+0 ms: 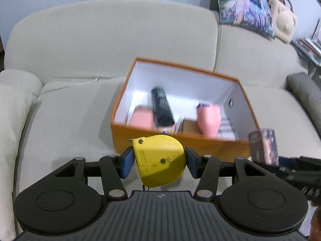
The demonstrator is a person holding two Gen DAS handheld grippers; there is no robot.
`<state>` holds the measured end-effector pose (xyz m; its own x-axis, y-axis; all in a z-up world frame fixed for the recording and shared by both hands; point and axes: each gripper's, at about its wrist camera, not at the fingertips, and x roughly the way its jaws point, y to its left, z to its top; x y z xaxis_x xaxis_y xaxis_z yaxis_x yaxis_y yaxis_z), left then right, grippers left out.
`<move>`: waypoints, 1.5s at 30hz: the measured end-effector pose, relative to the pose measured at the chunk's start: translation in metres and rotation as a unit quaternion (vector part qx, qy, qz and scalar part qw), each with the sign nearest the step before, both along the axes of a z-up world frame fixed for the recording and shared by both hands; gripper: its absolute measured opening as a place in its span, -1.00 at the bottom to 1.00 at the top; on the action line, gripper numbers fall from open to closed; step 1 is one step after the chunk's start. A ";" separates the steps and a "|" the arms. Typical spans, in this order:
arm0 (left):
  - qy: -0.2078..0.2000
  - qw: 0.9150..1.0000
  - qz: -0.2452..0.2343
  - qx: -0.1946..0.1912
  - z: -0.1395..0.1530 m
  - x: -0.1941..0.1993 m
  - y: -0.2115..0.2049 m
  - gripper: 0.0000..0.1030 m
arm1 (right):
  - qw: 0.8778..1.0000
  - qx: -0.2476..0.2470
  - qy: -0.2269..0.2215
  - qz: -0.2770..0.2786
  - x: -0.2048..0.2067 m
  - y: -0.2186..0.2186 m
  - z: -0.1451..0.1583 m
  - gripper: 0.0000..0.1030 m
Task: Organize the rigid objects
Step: 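Lift and carry the tape measure and card box over the orange box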
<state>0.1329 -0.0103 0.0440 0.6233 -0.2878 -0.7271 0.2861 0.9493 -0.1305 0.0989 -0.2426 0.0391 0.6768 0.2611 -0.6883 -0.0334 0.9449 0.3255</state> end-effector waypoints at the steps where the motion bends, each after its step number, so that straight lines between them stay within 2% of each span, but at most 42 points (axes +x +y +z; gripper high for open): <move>1: -0.003 1.000 0.000 -0.001 0.005 0.007 -0.002 0.20 | 1.000 0.000 -0.007 -0.002 0.007 -0.003 0.009 0.15; 7: -0.019 1.000 0.011 0.006 0.014 0.062 -0.017 0.20 | 0.999 -0.018 -0.023 -0.015 0.062 -0.018 0.039 0.15; 15: 0.016 0.999 0.033 0.024 -0.023 0.130 -0.032 0.20 | 0.999 -0.030 0.012 -0.029 0.144 -0.030 0.017 0.15; 20: 0.038 0.998 0.033 0.026 -0.049 0.143 -0.031 0.20 | 0.998 -0.039 0.044 -0.031 0.181 -0.022 -0.011 0.15; 26: 0.042 0.998 0.013 0.051 -0.069 0.146 -0.036 0.20 | 0.995 -0.057 0.072 -0.032 0.212 -0.015 -0.039 0.15; 34: 0.026 0.996 -0.008 0.086 -0.072 0.143 -0.045 0.20 | 0.991 -0.082 0.097 -0.035 0.235 -0.007 -0.064 0.15; 45: 0.013 0.992 -0.008 0.122 -0.078 0.140 -0.055 0.20 | 0.986 -0.113 0.120 -0.035 0.248 0.006 -0.088 0.15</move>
<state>0.2734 -0.0654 -0.0342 0.5994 -0.1105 -0.7928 0.3014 0.9487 0.0956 0.3471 -0.2368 -0.0485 0.4975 0.0415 -0.8665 0.0866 0.9915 0.0972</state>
